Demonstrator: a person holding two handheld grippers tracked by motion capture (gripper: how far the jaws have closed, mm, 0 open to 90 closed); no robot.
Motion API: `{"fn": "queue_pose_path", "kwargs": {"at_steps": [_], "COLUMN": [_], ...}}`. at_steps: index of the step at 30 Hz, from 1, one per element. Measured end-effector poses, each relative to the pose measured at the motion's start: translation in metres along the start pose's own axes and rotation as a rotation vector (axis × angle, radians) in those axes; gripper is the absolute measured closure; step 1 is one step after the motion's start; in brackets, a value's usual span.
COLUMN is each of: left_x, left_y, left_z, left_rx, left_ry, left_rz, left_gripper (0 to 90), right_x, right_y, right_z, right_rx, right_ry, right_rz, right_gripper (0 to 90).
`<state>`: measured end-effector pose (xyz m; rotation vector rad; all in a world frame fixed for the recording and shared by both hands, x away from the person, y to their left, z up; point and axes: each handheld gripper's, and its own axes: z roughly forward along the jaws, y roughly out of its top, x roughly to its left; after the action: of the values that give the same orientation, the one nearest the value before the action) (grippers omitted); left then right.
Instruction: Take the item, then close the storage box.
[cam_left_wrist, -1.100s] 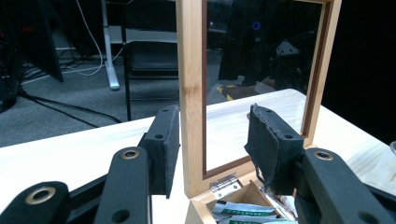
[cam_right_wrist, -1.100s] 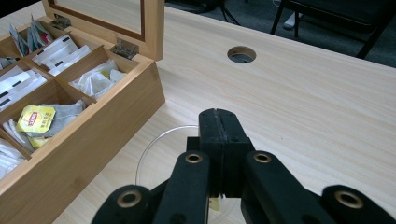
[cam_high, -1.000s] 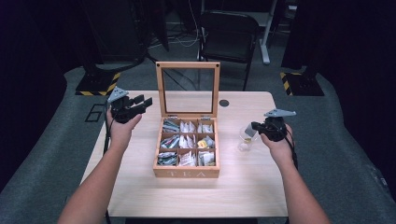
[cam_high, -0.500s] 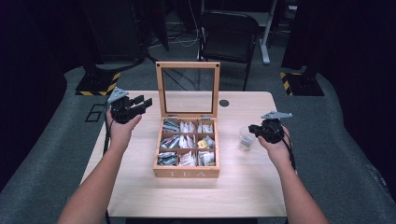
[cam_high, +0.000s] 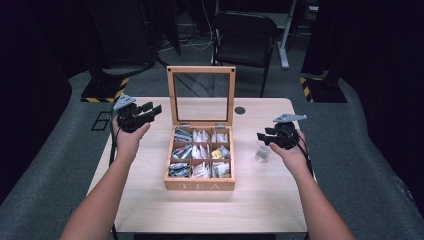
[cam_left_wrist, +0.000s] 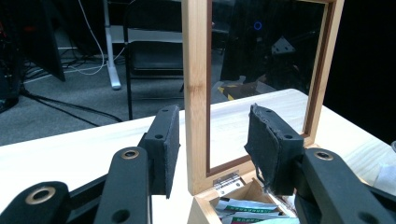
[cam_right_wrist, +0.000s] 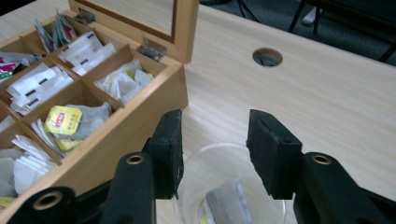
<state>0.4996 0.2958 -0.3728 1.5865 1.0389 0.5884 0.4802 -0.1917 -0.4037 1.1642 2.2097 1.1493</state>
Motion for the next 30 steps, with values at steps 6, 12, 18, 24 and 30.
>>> {"fn": "queue_pose_path", "kwargs": {"at_steps": [6,12,18,24,30], "left_x": [0.000,0.000,0.000,0.000,-0.001], "left_y": [0.000,0.001,0.002,0.003,0.006], "left_z": [0.000,0.000,0.000,-0.001,-0.002], "left_rx": [0.000,0.001,-0.007,-0.007,-0.012], "left_ry": [0.000,0.000,-0.004,-0.001,-0.003], "left_rz": [0.001,-0.003,0.001,0.006,0.005], "left_gripper": [54.0,54.0,54.0,53.8,53.7], "right_x": [0.008,0.012,0.018,0.019,0.020], "right_y": [0.013,0.027,0.041,0.058,0.070], "right_z": [-0.001,-0.001,0.001,0.002,0.004], "right_rx": [-0.027,-0.027,-0.053,-0.065,-0.078], "right_ry": [0.011,0.045,0.040,0.041,0.026], "right_rz": [-0.027,-0.019,-0.057,-0.039,-0.029], "right_gripper": [48.9,49.2,46.2,45.2,45.1]}}
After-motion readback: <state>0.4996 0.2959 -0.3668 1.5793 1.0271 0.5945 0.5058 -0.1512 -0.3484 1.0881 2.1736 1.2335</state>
